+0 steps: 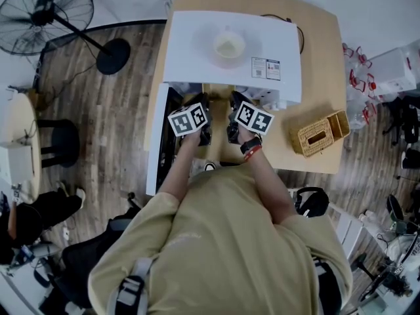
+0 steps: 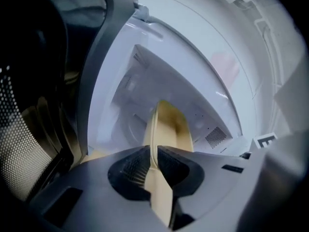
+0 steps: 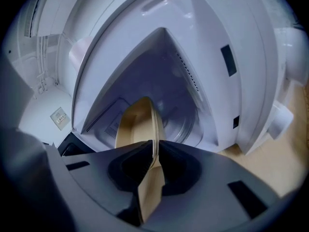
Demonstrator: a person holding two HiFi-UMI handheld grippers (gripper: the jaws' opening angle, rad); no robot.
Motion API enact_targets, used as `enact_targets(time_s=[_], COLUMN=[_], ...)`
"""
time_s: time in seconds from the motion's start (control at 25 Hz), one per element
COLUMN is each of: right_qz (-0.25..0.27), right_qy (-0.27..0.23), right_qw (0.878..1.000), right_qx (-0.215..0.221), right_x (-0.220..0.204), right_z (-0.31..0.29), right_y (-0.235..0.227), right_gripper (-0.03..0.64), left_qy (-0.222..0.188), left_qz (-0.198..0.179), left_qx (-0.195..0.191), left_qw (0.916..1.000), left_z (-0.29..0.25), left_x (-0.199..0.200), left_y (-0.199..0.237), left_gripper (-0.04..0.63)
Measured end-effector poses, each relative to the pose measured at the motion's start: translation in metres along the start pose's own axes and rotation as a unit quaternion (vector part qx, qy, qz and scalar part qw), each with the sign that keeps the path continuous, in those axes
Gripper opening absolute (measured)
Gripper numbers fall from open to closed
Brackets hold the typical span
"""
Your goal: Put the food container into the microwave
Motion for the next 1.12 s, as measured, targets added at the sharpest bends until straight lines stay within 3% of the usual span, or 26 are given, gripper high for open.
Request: enact_targets(time_s=[0.32, 1.12], right_qz=[0.032, 0.093], right_qy=[-0.013, -0.022], right_qw=[0.999, 0.995], right_qx=[-0.014, -0.019], right_x=[0.010, 0.015], right_z=[-0.013, -0.037], right_y=[-0.001, 0.004], right_gripper=[0.052, 0.077], left_qy=[-0.003, -0.016], left_qz=[0.006, -0.041], left_qx=[-0.009, 0.004], left_qw=[0.9999, 0.9990], left_z=[-0.017, -0.032], left_x=[0.007, 0.021], left_y=[0.003, 0.007], left_gripper=[0.048, 0.052])
Point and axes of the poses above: the fingertips, and each gripper's own axes: z backward along the fingers, y to its left, x out of its top, the point moved 7 cm from there along z, backward along the fingers, and after that the axes turned 5 degrees about -x, right-handed, at the moved point
